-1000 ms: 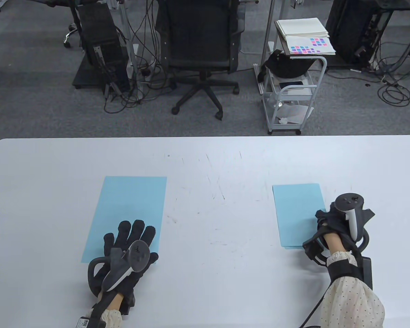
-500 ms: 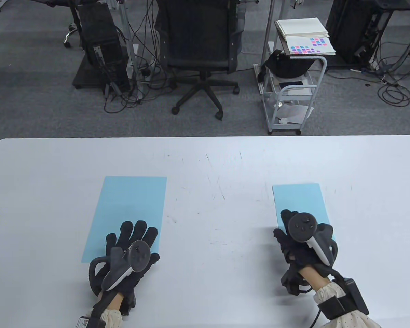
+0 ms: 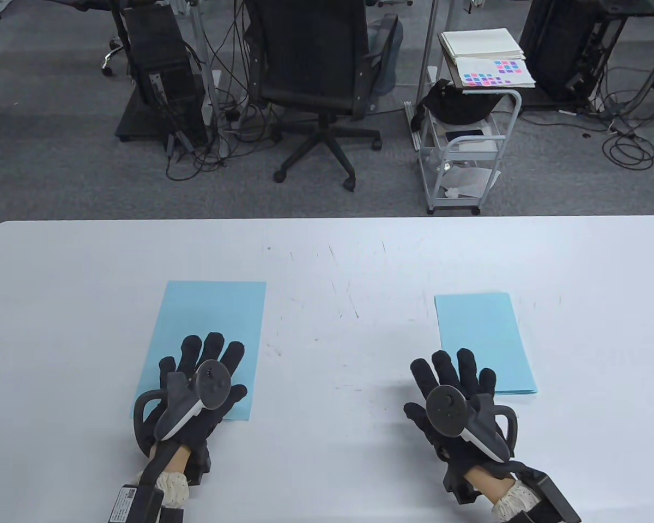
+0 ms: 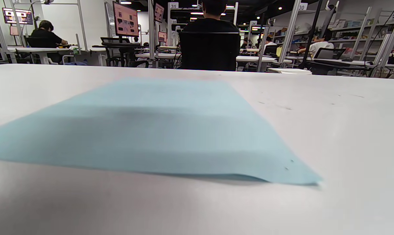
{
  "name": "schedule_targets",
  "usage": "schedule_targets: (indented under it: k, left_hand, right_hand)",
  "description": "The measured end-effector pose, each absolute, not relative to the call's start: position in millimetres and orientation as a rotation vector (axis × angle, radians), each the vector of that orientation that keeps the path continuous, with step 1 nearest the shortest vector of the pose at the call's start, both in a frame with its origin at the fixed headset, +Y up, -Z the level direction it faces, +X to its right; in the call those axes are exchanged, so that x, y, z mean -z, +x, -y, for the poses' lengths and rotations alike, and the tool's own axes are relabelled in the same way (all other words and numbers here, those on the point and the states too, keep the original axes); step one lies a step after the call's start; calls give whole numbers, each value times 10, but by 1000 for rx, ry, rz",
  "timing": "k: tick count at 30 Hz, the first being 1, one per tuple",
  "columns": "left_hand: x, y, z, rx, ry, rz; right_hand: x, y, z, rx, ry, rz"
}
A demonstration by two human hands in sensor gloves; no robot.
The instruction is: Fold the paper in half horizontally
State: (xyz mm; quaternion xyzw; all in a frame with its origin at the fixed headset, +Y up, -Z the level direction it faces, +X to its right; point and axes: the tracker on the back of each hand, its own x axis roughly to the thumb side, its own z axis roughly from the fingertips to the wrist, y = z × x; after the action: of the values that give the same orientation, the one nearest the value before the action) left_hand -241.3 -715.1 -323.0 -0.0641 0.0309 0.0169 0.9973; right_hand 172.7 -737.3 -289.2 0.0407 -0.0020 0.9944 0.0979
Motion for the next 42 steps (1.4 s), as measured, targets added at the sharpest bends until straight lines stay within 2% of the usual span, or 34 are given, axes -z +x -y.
schedule_targets:
  k: [6, 14, 19, 28, 42]
  left_hand:
    - [3489, -2586, 7219, -55, -236, -123]
    - [3674, -2826, 7626, -14, -460, -183]
    - [3689, -2829, 7793, 3, -526, -170]
    - [3647, -2688, 7814, 16, -514, -147]
    - [3514, -2029, 7787, 119, -470, -70]
  right_hand:
    - [2932, 1773, 7457, -2913, 111, -42]
    - [2963, 1801, 7507, -2900, 98, -87]
    - [2965, 1799, 7500, -2902, 95, -88]
    - [2961, 1814, 7505, -2906, 82, -104]
    - [2947, 1815, 7503, -2926, 84, -95]
